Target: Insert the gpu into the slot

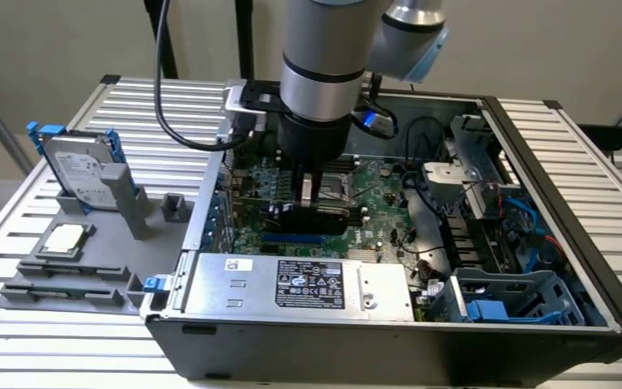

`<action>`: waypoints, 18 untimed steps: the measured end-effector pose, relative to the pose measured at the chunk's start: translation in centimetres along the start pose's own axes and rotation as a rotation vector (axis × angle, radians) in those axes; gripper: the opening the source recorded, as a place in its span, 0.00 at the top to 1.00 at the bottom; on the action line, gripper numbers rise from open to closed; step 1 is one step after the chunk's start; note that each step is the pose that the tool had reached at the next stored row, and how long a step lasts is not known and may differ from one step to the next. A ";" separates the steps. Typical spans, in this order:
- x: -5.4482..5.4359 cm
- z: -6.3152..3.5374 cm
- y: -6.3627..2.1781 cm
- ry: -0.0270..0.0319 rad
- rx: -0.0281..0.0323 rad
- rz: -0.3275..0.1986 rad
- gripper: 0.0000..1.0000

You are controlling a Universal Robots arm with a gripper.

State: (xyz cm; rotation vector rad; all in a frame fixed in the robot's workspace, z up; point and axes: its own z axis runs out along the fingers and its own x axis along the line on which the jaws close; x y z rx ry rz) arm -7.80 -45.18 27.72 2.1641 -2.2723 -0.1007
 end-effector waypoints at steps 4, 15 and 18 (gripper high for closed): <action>0.0 0.13 0.13 -0.0004 0.0003 0.007 0.74; 0.0 0.59 0.17 -0.0003 0.0003 0.007 0.74; 0.0 0.70 0.16 -0.0002 0.0002 0.005 0.74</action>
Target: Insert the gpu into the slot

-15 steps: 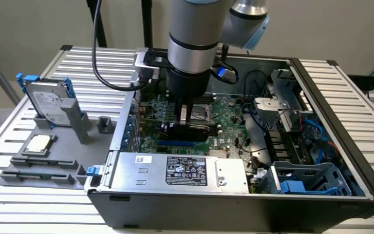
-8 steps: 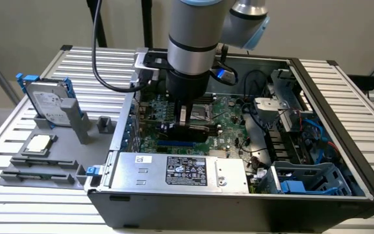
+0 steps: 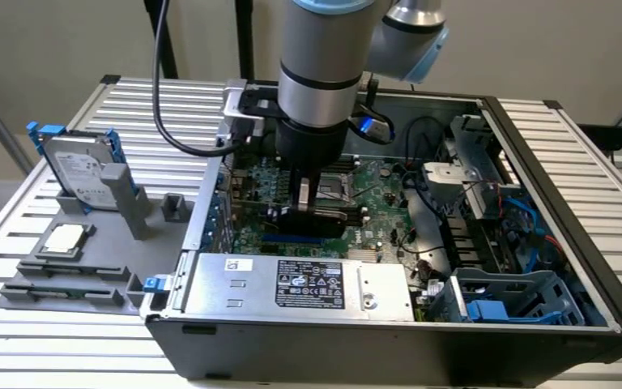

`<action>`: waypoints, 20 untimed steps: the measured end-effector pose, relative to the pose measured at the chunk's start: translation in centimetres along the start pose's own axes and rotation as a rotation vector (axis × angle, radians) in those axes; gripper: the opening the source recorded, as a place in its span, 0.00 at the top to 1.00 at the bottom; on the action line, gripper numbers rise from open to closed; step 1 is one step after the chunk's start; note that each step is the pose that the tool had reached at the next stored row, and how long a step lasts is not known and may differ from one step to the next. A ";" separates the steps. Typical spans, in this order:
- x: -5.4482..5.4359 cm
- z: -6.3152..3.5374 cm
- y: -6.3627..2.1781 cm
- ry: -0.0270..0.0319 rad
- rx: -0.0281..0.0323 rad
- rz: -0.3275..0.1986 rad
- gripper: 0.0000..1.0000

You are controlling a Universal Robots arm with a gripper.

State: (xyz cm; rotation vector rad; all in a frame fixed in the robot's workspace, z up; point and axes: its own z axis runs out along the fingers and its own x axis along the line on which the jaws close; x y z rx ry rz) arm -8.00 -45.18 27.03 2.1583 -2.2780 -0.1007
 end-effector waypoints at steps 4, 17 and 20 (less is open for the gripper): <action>-0.1 0.14 0.00 0.0003 -0.0003 -0.007 0.74; -0.2 0.49 0.09 0.0009 -0.0011 -0.019 0.74; -0.2 0.56 0.11 0.0010 -0.0015 -0.021 0.74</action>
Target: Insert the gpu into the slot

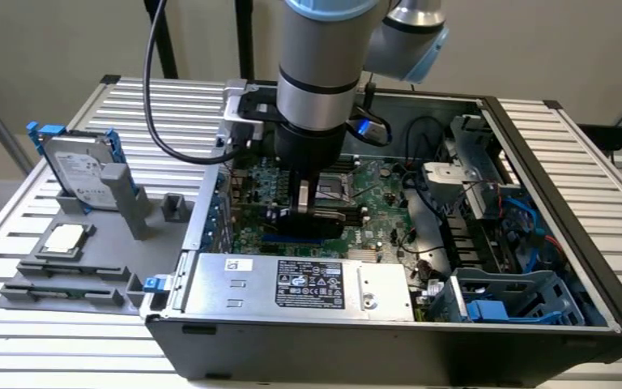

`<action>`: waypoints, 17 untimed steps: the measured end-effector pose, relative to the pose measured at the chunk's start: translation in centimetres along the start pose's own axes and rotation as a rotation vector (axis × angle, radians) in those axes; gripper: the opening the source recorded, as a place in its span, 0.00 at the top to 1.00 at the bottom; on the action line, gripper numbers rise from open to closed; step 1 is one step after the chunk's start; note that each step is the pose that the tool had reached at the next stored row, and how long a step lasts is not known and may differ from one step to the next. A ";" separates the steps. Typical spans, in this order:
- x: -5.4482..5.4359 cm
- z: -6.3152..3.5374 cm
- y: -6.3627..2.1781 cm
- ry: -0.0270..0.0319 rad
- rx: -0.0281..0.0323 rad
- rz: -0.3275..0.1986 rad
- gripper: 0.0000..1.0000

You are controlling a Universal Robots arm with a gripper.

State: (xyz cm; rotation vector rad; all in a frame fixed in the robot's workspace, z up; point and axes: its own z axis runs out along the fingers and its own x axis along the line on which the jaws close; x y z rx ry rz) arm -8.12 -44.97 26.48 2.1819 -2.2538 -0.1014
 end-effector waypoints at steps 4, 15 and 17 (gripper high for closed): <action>0.0 0.11 0.00 0.0003 -0.0005 -0.006 0.74; 0.0 0.33 -0.01 -0.0006 -0.0008 -0.008 0.74; 0.0 0.38 -0.01 -0.0018 -0.0008 -0.008 0.74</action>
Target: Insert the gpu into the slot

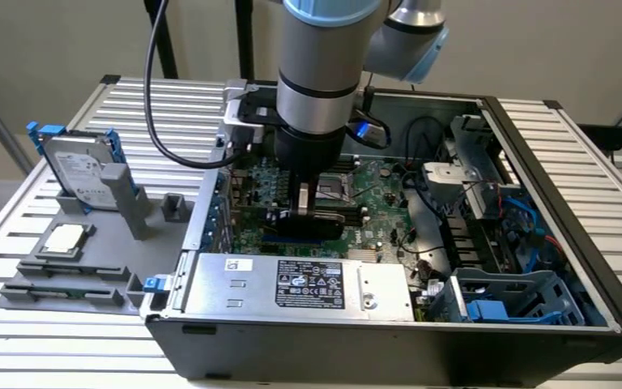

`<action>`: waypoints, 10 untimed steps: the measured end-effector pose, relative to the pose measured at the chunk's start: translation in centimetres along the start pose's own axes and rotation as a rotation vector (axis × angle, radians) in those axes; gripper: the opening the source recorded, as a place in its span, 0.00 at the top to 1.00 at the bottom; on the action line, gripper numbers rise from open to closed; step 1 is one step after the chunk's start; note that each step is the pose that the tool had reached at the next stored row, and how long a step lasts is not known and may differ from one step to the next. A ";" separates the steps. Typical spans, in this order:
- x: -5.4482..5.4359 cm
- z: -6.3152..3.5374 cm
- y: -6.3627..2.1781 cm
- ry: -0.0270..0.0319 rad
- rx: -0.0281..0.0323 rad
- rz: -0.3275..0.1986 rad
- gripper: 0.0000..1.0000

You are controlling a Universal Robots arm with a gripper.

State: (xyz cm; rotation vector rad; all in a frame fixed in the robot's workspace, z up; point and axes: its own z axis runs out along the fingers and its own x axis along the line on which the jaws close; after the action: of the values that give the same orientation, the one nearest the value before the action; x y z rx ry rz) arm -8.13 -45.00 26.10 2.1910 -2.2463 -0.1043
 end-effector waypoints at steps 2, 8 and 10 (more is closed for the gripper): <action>0.0 0.07 0.00 -0.0009 0.0001 0.001 0.74; 0.0 0.33 -0.02 -0.0016 0.0002 0.005 0.74; 0.0 0.42 -0.02 -0.0021 0.0000 0.006 0.74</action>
State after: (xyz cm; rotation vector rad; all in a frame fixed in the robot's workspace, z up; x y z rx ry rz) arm -8.13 -45.00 25.68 2.1856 -2.2533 -0.1067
